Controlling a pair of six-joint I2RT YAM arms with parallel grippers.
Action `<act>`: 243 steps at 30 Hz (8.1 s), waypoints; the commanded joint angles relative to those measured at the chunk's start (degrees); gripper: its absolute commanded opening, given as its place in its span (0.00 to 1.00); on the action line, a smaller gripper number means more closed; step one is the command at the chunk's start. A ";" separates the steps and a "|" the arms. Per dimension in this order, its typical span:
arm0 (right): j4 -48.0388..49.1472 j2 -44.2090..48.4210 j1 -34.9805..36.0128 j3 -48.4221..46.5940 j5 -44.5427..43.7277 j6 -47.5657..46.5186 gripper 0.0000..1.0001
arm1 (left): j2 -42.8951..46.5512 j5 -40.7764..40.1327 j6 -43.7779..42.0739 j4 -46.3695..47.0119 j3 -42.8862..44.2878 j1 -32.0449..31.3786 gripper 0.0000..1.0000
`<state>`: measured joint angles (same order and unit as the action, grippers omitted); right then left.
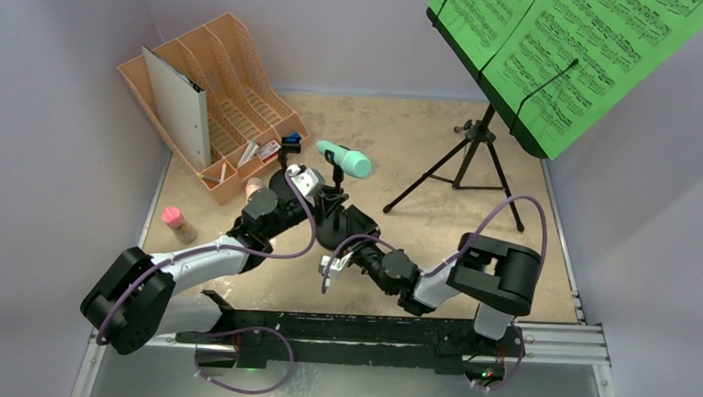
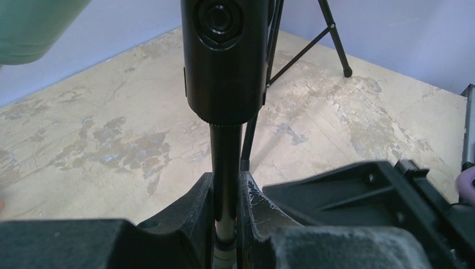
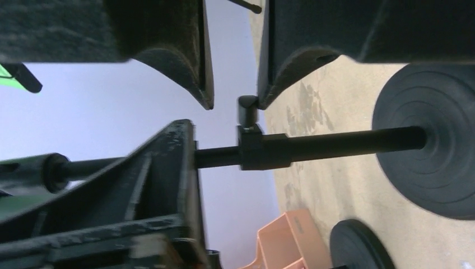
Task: Pack up the instrument practice props
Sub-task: Unscrew the knob on the microphone stand, then adjust the microphone stand with the microphone at the center of the board, then pick up the microphone from the microphone stand.
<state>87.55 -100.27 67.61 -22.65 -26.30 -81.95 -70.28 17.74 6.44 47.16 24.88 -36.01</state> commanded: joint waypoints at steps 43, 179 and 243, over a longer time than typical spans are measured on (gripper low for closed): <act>-18.98 29.32 -12.68 -5.78 13.49 94.24 0.64 | 0.34 3.47 -0.37 8.44 -3.40 -0.26 0.00; -124.63 27.37 -13.85 -64.49 22.20 102.44 0.98 | -2.65 -9.23 -5.92 7.96 -2.21 -2.64 0.00; -135.22 9.70 -18.29 -69.19 32.29 95.20 0.76 | -1.92 -20.97 -3.98 8.04 -3.46 -4.95 0.00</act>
<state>-45.23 -89.78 49.23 -86.35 6.96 12.47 -73.17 -2.46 3.33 54.85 21.43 -40.23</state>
